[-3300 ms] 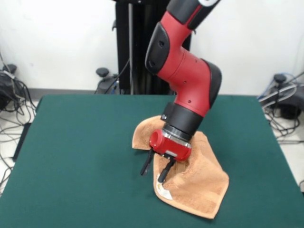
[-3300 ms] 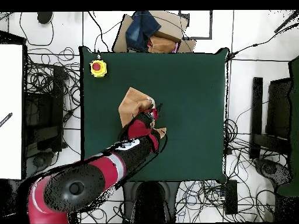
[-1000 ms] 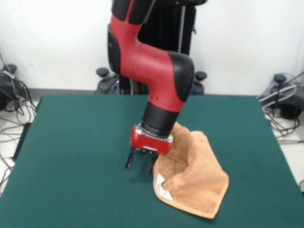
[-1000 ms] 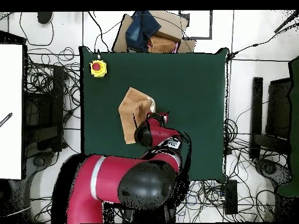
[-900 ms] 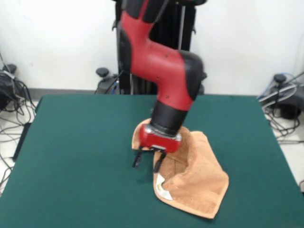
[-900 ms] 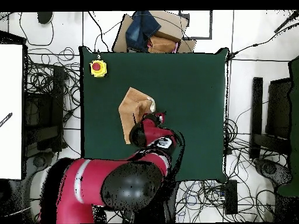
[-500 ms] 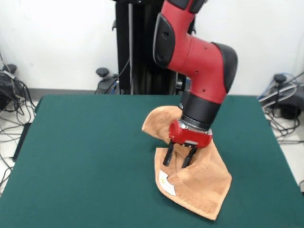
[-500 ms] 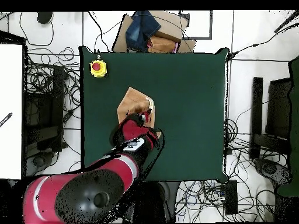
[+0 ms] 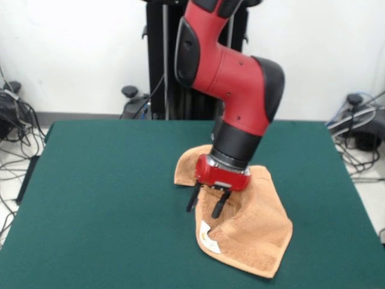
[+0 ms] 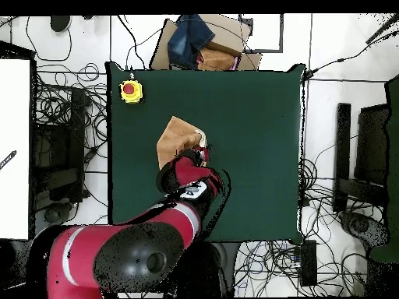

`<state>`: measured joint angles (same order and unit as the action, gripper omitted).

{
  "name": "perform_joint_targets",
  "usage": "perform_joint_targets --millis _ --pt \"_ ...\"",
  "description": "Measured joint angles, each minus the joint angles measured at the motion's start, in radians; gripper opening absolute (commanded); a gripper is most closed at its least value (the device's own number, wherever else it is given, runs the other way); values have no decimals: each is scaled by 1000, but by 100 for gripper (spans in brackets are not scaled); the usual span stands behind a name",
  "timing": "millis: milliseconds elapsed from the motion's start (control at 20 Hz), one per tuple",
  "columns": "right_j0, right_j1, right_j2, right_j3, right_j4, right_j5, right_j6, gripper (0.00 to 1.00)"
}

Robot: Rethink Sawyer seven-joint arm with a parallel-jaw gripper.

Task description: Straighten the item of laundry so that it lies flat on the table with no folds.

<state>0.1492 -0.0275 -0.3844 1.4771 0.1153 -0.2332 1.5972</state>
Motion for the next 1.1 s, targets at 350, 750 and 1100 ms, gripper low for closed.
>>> perform_joint_targets --millis 350,750,1100 --pt "-19 55 0 -7 0 -51 0 100" --pt "-20 83 0 -9 0 -63 0 100" --pt "-19 85 -1 -17 0 -64 0 100"
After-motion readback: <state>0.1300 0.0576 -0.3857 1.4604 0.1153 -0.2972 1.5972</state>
